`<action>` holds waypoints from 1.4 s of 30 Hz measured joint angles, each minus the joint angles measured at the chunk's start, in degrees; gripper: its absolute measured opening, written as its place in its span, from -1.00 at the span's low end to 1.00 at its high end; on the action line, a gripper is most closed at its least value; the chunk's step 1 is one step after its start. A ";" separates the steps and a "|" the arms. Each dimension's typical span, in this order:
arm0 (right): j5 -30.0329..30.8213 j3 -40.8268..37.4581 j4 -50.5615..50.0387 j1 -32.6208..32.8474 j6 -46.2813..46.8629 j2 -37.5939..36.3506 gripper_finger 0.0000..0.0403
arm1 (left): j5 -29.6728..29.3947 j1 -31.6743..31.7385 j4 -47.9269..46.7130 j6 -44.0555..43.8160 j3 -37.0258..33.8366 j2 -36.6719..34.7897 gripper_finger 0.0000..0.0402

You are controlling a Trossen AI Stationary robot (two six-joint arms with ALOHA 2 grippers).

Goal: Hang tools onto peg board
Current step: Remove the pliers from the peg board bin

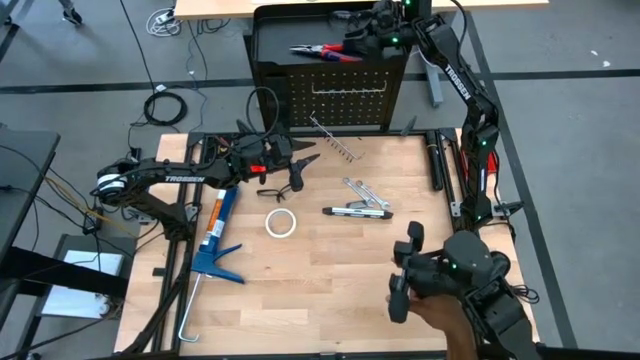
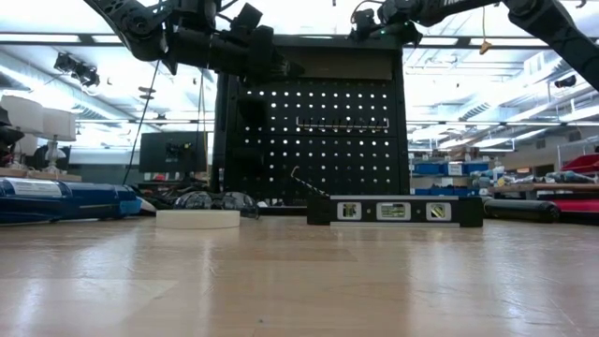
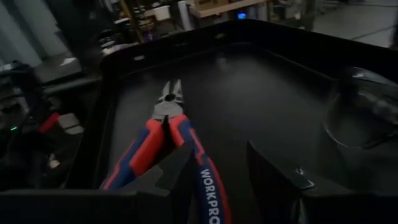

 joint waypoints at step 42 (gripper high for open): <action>-4.19 -0.28 9.75 -0.26 -2.45 0.37 -0.36 | -0.02 0.00 0.05 0.02 0.00 -0.02 -0.20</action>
